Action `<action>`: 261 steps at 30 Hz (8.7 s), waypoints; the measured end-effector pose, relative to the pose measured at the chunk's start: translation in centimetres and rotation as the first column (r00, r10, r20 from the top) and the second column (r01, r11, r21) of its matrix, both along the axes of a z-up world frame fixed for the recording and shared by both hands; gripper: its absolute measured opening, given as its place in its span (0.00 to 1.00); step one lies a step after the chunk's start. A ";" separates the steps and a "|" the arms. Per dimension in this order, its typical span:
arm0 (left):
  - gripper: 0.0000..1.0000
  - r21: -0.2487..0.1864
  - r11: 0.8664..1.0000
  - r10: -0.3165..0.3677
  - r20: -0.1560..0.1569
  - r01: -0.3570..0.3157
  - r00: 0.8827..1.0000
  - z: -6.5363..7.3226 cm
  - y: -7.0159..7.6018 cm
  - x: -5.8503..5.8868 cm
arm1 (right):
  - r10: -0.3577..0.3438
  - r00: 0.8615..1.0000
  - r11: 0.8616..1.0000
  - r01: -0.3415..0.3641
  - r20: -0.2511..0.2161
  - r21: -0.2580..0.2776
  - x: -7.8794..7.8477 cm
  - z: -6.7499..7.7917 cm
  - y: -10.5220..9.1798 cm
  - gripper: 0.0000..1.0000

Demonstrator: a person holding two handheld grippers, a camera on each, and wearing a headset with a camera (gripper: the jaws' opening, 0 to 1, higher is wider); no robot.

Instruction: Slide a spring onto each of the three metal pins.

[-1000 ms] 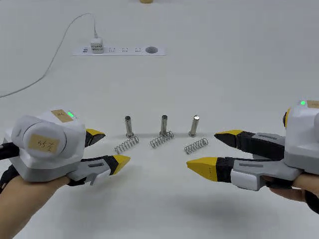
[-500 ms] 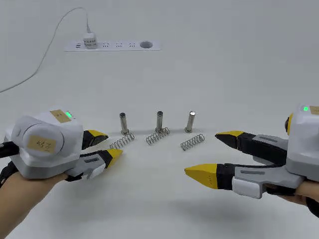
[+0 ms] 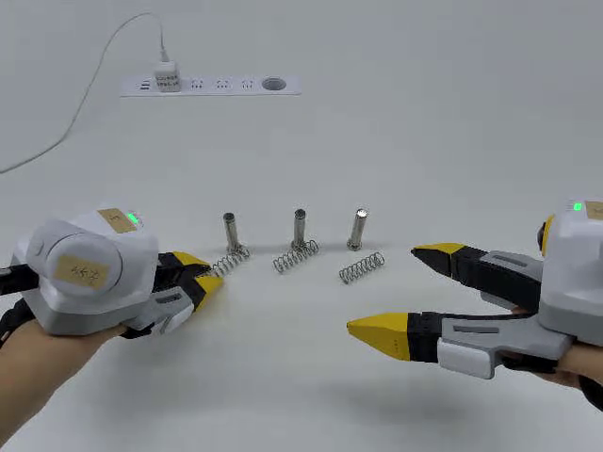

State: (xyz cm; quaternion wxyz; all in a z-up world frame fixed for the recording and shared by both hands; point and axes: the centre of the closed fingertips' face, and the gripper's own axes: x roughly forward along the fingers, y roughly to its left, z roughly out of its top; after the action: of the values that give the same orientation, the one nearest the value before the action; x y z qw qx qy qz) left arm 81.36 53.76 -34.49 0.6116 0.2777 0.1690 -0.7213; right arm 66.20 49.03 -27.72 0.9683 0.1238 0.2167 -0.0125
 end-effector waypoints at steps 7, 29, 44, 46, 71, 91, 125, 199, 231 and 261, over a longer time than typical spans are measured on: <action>0.10 0.009 1.000 0.005 -0.005 -0.005 1.000 0.0 0.4 -0.1 | -0.023 1.000 1.000 0.023 0.002 -0.001 -0.1 0.4 -0.4 0.76; 0.10 -0.131 0.991 0.030 -0.059 -0.038 0.998 4.8 1.7 -1.9 | -0.030 0.998 0.998 0.027 0.062 0.063 1.6 2.9 0.8 0.70; 0.10 -0.278 0.958 0.026 -0.156 -0.069 0.987 9.6 1.9 -4.6 | -0.080 0.981 0.976 0.041 0.178 0.214 4.1 6.1 1.1 0.55; 0.10 -0.300 0.952 0.019 -0.164 -0.068 0.986 10.3 1.9 -4.9 | -0.088 0.978 0.969 0.039 0.191 0.243 4.4 6.5 1.2 0.53; 0.10 -0.443 0.896 -0.105 -0.173 0.017 0.979 14.0 1.9 -8.2 | -0.098 0.964 0.896 -0.022 0.246 0.444 6.9 7.7 3.2 0.27; 0.10 -0.470 0.882 -0.125 -0.168 0.032 0.978 14.5 1.9 -8.4 | -0.137 0.952 0.817 -0.048 0.275 0.575 7.3 8.5 3.6 0.14; 0.40 -0.234 0.971 0.018 -0.109 -0.043 0.994 9.2 3.2 -6.8 | -0.025 0.958 0.995 -0.003 0.287 0.099 9.0 9.0 2.4 0.12; 0.92 -0.215 0.968 0.085 -0.214 -0.132 0.973 7.5 3.3 -6.1 | 0.187 0.980 0.879 -0.137 0.065 -0.457 17.5 1.3 1.5 0.13; 0.88 -0.185 0.974 0.093 -0.190 -0.128 0.977 6.7 3.7 -5.9 | 0.185 0.981 0.883 -0.191 -0.056 -0.429 17.6 -2.6 1.5 0.13; 0.80 -0.201 0.975 0.072 -0.117 -0.094 0.991 7.2 3.1 -5.6 | 0.030 1.000 0.958 -0.031 -0.008 -0.286 14.4 1.7 -0.2 0.42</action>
State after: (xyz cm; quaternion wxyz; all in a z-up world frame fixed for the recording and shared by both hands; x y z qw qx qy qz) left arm 75.72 56.88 -27.28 0.6566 0.1656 0.1379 -0.7228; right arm 80.63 48.84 -26.06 0.9757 -0.0209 0.2161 -0.0291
